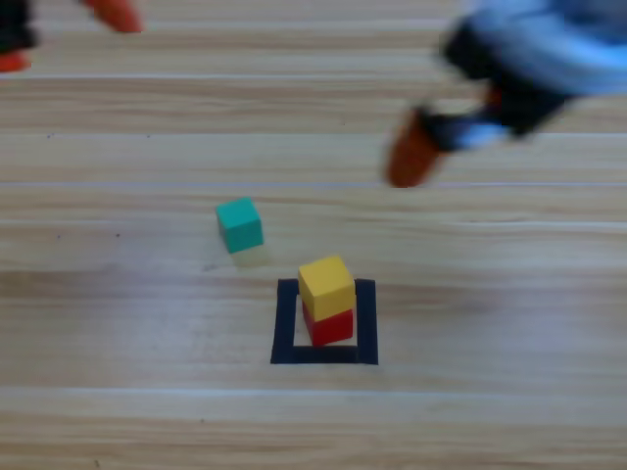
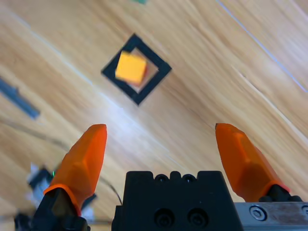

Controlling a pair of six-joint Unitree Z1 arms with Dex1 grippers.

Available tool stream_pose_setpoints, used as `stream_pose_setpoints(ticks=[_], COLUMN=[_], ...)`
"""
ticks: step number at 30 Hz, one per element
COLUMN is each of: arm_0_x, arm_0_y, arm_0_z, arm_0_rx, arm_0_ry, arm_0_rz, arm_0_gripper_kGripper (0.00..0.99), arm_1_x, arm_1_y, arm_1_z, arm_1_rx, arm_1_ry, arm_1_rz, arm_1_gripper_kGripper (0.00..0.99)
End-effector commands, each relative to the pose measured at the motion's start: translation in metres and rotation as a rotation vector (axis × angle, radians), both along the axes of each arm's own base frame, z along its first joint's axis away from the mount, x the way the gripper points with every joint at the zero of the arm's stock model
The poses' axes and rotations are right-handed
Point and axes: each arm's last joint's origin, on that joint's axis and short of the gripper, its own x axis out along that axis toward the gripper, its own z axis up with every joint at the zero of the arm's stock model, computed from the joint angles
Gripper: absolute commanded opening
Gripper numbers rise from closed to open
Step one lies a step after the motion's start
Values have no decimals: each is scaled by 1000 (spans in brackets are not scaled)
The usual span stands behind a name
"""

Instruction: Stack the blocks in the rectangular block: red at the bottom, yellow in the middle, green on top

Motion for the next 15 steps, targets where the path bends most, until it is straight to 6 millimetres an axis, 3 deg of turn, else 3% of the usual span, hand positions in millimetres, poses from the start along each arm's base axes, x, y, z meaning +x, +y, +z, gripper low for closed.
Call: stream_pose_setpoints(ticks=[1, 7, 11, 15], arm_0_x=[83, 142, 175, 186], arm_0_y=[-38, -82, -108, -119], arm_0_z=[-46, -90, -127, -152], arm_0_rx=[19, 99, 167, 161], arm_0_ry=[165, 343, 453, 517], arm_0_rz=[110, 198, 245, 273], arm_0_gripper_kGripper=[973, 968, 960, 960], arm_1_x=[-56, -62, -63, -67], arm_1_y=[-90, -85, -82, -84], arm_1_z=[18, -33, -37, -36], arm_1_rx=[120, 152, 158, 190], arm_1_ry=[-73, 36, 55, 77], arm_1_rz=[160, 341, 385, 429], arm_1_gripper_kGripper=[990, 989, 989, 989])
